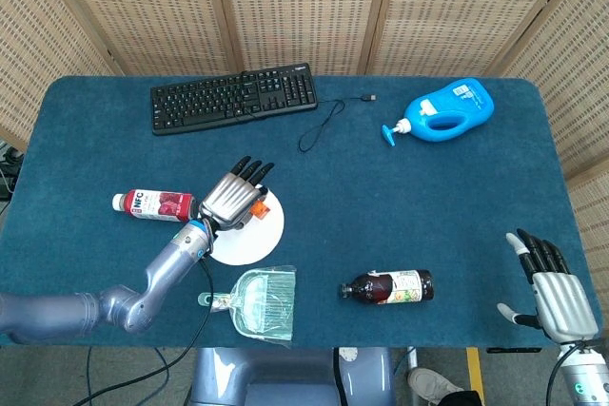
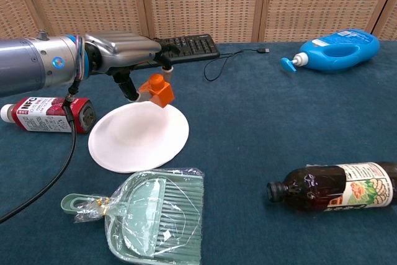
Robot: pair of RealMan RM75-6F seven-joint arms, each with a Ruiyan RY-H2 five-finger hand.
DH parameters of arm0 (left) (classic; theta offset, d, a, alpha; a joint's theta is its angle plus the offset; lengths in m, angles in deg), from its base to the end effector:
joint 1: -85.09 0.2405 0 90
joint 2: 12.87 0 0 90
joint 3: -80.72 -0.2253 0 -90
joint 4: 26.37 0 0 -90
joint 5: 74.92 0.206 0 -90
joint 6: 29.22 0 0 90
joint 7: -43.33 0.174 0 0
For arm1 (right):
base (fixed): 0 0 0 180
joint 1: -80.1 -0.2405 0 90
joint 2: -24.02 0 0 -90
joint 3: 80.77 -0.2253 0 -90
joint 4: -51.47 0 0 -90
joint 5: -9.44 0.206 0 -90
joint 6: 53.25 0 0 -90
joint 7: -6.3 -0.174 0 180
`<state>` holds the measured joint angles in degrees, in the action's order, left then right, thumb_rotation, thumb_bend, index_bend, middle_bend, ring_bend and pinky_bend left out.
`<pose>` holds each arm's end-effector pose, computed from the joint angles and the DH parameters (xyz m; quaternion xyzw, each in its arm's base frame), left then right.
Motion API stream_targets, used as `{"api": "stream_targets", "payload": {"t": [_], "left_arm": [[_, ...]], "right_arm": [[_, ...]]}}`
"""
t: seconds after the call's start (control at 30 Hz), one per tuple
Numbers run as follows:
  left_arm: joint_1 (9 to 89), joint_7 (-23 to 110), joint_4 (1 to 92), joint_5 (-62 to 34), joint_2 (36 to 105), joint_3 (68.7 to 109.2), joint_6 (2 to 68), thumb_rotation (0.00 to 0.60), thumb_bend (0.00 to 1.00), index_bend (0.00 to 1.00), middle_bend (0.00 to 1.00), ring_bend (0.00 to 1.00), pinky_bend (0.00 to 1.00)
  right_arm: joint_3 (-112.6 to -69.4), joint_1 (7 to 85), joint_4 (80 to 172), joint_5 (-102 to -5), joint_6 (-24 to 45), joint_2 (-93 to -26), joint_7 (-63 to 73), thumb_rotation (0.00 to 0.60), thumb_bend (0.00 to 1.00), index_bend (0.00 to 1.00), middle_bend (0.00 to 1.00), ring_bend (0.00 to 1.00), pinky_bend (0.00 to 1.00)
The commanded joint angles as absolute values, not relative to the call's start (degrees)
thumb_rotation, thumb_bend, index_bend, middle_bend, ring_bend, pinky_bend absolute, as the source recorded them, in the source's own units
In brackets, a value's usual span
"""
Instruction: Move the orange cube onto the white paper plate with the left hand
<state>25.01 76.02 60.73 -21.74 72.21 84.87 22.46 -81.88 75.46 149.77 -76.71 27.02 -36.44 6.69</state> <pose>-0.0594 0.3667 -0.0313 -0.8333 -0.2396 -0.2993 0.3984 -0.2752 -0.1985 0.1393 0.6112 -0.4300 0.3639 0.5560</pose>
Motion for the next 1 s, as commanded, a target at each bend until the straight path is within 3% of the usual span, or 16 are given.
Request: {"api": "stream_targets", "payload": {"t": [0.03, 0.43, 1.0], "left_arm": [[25.46, 72.82, 56.21, -14.98, 75.17, 83.44, 21.21, 0.600, 0.47, 0.62, 0.00, 0.00, 0.00], [25.84, 66.73, 46.22, -6.31, 79.84, 82.41, 18.41, 0.600, 0.47, 0.63, 0.00, 0.00, 0.00], [23.72, 57.55, 33.02, 0.72, 87.46, 84.35, 14.84, 0.600, 0.47, 0.63, 0.00, 0.00, 0.00]], "right_arm": [[-81.99, 75.39, 149.61, -76.51, 26.93, -36.42, 6.49, 0.600, 0.00, 0.01, 0.00, 0.00, 0.04], [-82.21, 75.09, 149.21, -75.45, 26.08, -36.37, 6.05, 0.600, 0.00, 0.01, 0.00, 0.00, 0.04], [-83.39, 74.05, 147.31, -71.60, 23.44, -37.14, 5.81, 0.600, 0.00, 0.01, 0.00, 0.00, 0.04]]}}
